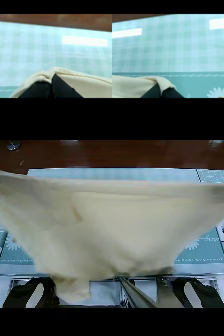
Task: Fold the shirts.
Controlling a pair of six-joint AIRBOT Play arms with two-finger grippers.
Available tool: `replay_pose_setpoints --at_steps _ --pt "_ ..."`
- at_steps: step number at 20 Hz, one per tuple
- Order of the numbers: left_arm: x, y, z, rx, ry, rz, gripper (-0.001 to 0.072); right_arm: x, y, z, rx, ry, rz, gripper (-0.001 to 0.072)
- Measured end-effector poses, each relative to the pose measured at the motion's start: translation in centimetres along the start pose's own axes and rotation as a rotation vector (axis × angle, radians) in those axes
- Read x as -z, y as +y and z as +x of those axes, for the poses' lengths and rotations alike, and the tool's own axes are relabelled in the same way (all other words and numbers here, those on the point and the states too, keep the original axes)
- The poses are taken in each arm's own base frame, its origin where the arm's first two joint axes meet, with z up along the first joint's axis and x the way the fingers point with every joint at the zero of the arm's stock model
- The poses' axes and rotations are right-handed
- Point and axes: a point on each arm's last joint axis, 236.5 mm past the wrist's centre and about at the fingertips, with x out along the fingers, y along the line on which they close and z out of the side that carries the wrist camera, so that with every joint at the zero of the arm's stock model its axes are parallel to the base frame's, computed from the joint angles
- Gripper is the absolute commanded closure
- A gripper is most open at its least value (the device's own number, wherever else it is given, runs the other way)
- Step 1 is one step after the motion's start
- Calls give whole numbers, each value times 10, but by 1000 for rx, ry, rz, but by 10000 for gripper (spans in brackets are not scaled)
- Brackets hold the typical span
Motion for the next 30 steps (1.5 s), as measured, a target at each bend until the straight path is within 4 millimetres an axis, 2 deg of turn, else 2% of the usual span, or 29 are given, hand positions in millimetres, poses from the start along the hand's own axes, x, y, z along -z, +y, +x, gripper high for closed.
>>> replay_pose_setpoints --at_steps 5,9,12,15,17,19,23,26,30 --pt "24 22 133 29 120 -121 690 -4 -47 137 -53 138 97 680" --pt "30 33 229 47 162 -233 690 -16 -67 251 -118 207 172 681" --pt "30 41 289 54 185 -315 690 -28 -77 324 -143 228 225 680" --pt "47 44 330 62 274 -372 689 -23 -85 373 -162 272 302 680" --pt "64 45 340 69 348 -391 689 -17 -84 388 -178 302 326 680" --pt "74 50 339 70 406 -401 689 -12 -84 391 -194 332 320 680" --pt "89 61 314 96 525 -344 689 -1 -82 370 -236 413 260 680" --pt "118 69 290 106 670 -273 689 31 -93 351 -214 557 185 680" --pt "178 82 264 83 881 -249 689 87 -116 340 -139 743 161 680"
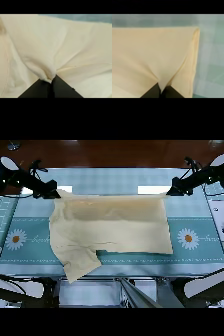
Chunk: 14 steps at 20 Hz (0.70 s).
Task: Fold the shirts.
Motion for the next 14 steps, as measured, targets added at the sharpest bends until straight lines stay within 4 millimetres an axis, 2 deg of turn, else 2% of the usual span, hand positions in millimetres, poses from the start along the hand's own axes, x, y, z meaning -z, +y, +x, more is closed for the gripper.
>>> replay_pose_setpoints --at_steps 3,5,8,11,12,13,14 --pt "33 14 22 -15 108 -25 689 24 -15 20 22 78 36 680" --pt "48 19 31 -20 151 -37 689 31 -21 28 27 96 53 680" --pt "62 23 40 -23 192 -50 689 34 -25 35 30 97 68 680" --pt "67 25 43 -24 208 -54 685 34 -27 37 32 92 73 680" --pt "69 25 44 -23 213 -55 472 34 -27 37 33 89 74 608" --pt "70 26 44 -26 218 -55 6 33 -27 38 33 85 78 280" --pt "74 26 43 -28 232 -55 3 32 -27 38 34 82 82 94"
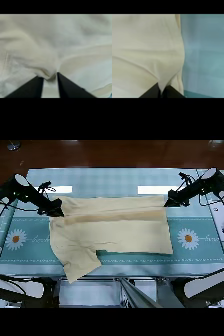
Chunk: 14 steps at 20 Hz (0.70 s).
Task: Fold the shirts.
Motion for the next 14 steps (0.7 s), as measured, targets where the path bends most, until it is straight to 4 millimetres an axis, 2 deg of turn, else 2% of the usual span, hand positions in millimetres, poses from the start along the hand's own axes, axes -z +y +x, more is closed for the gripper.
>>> replay_pose_setpoints --at_steps 3,5,7,10,11,14 --pt "9 -3 -3 6 28 -1 4 2 5 -8 -3 -9 -5 94" --pt "14 -7 -12 8 23 8 4 3 8 -26 27 -39 -25 93" --pt "20 -5 -25 -8 1 12 4 8 -6 -51 114 -78 -14 93" --pt "49 16 -40 -41 -28 -46 13 35 -32 -84 187 -154 64 94" --pt "63 21 -38 -21 -36 -85 13 45 -31 -86 160 -183 67 93" --pt "106 24 -18 85 -65 -188 12 88 7 -76 -26 -261 17 93"
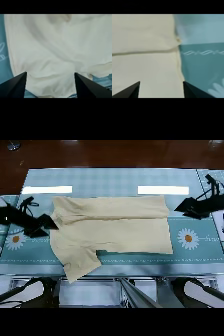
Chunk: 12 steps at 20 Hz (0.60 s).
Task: Fold the shirts.
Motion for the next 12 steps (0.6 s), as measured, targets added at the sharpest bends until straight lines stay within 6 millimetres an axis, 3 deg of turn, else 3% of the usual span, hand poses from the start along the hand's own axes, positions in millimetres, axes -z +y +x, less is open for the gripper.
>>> replay_pose_setpoints --at_steps 5,10,12 --pt "46 29 15 52 -68 -136 13 53 26 9 -127 -114 44 93" --pt "74 41 31 42 -48 -189 13 71 35 12 -169 -129 68 83" --pt "75 41 35 50 -55 -183 13 76 37 13 -178 -113 84 83"
